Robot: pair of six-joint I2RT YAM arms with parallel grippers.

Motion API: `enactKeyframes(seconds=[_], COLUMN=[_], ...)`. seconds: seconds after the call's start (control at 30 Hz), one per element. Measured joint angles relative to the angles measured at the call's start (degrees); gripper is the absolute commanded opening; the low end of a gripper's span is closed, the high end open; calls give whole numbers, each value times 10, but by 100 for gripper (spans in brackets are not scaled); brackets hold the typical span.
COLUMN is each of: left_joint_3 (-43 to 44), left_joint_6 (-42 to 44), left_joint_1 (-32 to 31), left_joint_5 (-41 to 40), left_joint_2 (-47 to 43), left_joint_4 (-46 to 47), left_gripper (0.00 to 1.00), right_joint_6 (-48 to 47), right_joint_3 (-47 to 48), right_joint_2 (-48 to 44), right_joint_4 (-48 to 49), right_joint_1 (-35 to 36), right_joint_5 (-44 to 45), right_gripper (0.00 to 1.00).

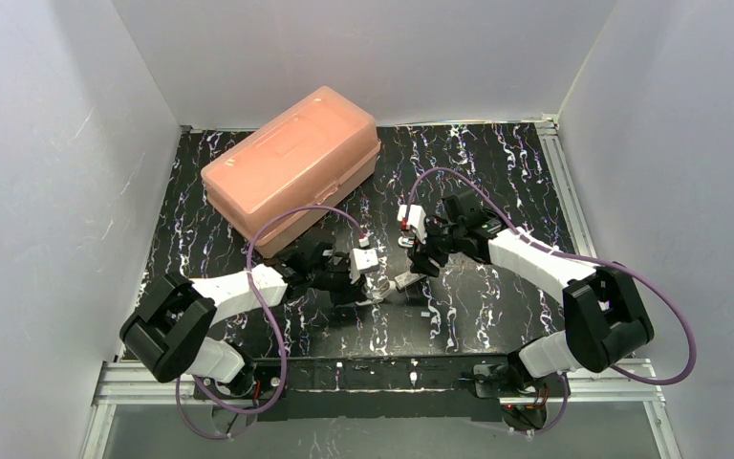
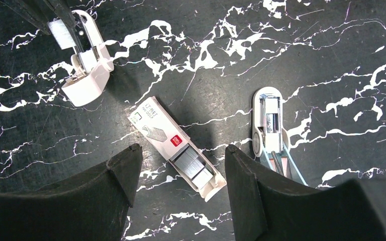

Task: Load the staples into the stapler

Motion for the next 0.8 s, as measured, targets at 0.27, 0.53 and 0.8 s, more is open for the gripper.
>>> enactKeyframes(seconds=[0.27, 0.53, 0.8], left_joint_3=[7, 7, 8], left_joint_6=[-1, 2, 5], left_joint_1=[-1, -1, -1], left_joint_5=[-19, -28, -30], left_joint_2=[0, 1, 6], left_joint_4=[-6, -8, -9], left_gripper=[0, 0, 0], right_joint_6=[0, 0, 0], right_joint_3=[-1, -1, -1], right_joint_2=[0, 0, 0], right_joint_4=[0, 0, 0], right_joint_1=[-2, -2, -3], right_joint_5=[0, 0, 0], right_gripper=[68, 68, 68])
